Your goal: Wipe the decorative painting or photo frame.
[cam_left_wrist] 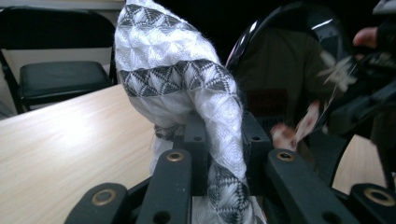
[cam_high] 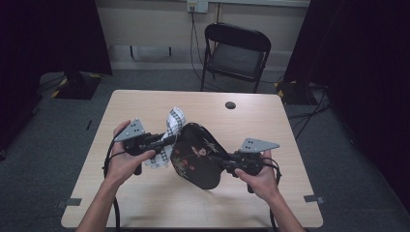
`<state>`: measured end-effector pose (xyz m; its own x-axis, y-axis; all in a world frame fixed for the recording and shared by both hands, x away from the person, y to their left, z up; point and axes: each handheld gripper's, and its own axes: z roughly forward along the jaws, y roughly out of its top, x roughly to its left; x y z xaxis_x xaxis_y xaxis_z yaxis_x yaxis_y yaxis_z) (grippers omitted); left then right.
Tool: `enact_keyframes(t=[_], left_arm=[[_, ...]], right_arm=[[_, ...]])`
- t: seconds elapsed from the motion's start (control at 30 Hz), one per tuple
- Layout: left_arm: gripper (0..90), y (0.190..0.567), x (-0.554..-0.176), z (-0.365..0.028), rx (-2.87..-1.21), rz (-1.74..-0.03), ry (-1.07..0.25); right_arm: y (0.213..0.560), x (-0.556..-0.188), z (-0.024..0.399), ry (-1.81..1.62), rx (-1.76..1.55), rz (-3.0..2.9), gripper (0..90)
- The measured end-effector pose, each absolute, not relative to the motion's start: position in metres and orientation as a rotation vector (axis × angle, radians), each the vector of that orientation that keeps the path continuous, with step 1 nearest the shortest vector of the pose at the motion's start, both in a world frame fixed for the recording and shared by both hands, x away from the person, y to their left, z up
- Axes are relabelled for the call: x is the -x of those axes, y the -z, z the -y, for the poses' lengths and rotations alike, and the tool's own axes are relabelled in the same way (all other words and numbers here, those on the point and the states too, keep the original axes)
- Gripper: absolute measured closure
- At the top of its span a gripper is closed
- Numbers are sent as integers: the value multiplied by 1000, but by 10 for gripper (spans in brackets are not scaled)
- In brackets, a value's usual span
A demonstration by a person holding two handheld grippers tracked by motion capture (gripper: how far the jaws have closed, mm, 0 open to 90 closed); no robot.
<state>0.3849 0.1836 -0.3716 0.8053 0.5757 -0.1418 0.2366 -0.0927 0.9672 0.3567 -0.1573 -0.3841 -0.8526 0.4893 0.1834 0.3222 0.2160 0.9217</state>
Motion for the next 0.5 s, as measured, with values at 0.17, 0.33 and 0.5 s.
enact_keyframes(t=[0.17, 0.33, 0.5], left_arm=[[765, 357, -384, -178, -1621, -631, -334], [770, 352, -379, -170, -1572, -651, -322], [771, 345, -376, -168, -1534, -636, -318]], right_arm=[[383, -356, 154, -1699, -785, -2334, 812], [382, -355, 151, -1692, -801, -2332, 811], [383, -354, 151, -1694, -801, -2326, 812]])
